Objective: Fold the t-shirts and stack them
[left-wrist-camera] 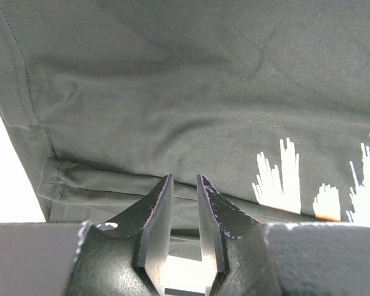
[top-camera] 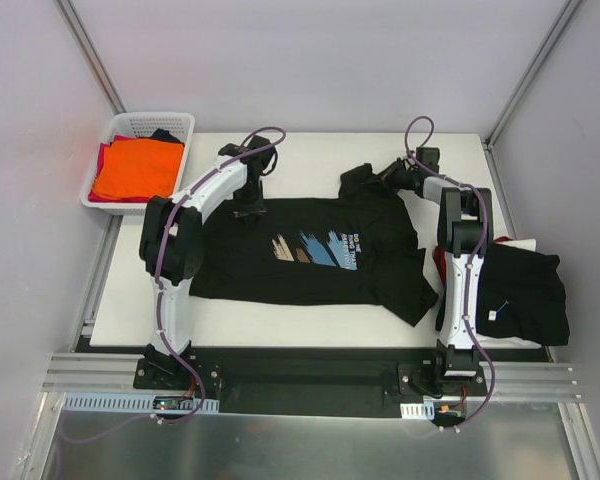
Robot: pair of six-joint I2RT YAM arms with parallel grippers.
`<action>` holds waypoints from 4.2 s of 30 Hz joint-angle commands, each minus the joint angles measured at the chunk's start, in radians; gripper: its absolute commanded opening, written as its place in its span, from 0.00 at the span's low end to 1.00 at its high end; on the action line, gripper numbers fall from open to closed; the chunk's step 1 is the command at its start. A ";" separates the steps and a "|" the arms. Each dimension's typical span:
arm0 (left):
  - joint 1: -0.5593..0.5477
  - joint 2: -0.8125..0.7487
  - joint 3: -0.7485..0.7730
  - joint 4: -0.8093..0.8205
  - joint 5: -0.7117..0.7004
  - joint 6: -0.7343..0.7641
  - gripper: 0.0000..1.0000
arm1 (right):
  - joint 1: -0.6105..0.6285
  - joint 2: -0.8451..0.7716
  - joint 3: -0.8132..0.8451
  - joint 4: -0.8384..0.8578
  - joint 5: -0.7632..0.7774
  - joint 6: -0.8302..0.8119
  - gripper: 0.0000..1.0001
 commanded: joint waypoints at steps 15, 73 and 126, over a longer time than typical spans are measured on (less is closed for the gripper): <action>-0.008 -0.022 -0.004 -0.010 -0.010 0.032 0.22 | -0.037 -0.138 -0.036 -0.132 0.130 -0.107 0.01; -0.008 -0.030 -0.012 -0.024 -0.012 0.042 0.23 | -0.135 0.043 0.165 0.019 0.098 0.007 0.41; -0.008 -0.067 -0.052 -0.018 0.027 0.017 0.22 | -0.074 -0.382 -0.211 0.075 -0.080 0.033 0.01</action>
